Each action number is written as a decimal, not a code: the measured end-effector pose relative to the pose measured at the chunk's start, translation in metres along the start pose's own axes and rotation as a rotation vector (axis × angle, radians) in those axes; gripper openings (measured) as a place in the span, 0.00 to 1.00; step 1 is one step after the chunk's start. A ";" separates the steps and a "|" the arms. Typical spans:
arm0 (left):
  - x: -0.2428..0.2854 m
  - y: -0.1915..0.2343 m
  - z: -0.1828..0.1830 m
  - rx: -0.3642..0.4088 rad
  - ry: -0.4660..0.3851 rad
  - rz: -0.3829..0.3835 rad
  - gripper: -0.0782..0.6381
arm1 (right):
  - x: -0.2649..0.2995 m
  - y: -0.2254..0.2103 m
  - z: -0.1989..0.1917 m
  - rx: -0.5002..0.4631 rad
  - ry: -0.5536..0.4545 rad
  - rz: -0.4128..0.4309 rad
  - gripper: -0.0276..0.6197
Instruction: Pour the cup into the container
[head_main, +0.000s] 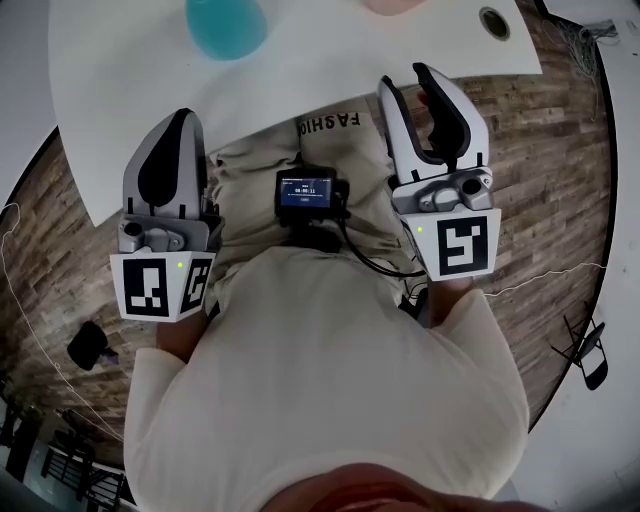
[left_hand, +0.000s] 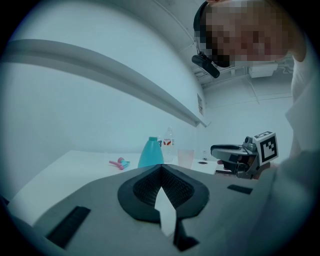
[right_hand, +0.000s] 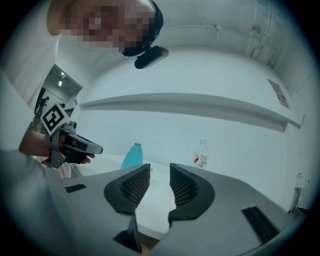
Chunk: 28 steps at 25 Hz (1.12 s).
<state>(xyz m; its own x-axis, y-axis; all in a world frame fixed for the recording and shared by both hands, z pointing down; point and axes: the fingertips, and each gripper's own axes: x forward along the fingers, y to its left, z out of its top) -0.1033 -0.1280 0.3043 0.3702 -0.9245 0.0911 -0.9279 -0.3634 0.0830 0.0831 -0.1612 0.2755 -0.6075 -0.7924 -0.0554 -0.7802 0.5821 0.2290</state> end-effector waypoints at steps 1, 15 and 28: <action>0.002 -0.002 -0.002 -0.002 0.004 -0.004 0.13 | -0.002 -0.003 -0.002 -0.003 0.011 0.003 0.21; 0.025 -0.026 -0.019 0.026 0.022 -0.029 0.13 | -0.011 -0.040 -0.025 0.049 0.031 0.012 0.25; 0.021 -0.010 0.006 0.032 0.001 -0.004 0.13 | 0.004 -0.038 -0.004 0.031 0.027 0.034 0.26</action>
<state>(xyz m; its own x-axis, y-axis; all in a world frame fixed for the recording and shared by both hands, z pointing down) -0.0863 -0.1442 0.2997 0.3741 -0.9229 0.0917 -0.9273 -0.3707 0.0519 0.1111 -0.1870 0.2706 -0.6298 -0.7765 -0.0216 -0.7637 0.6139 0.1999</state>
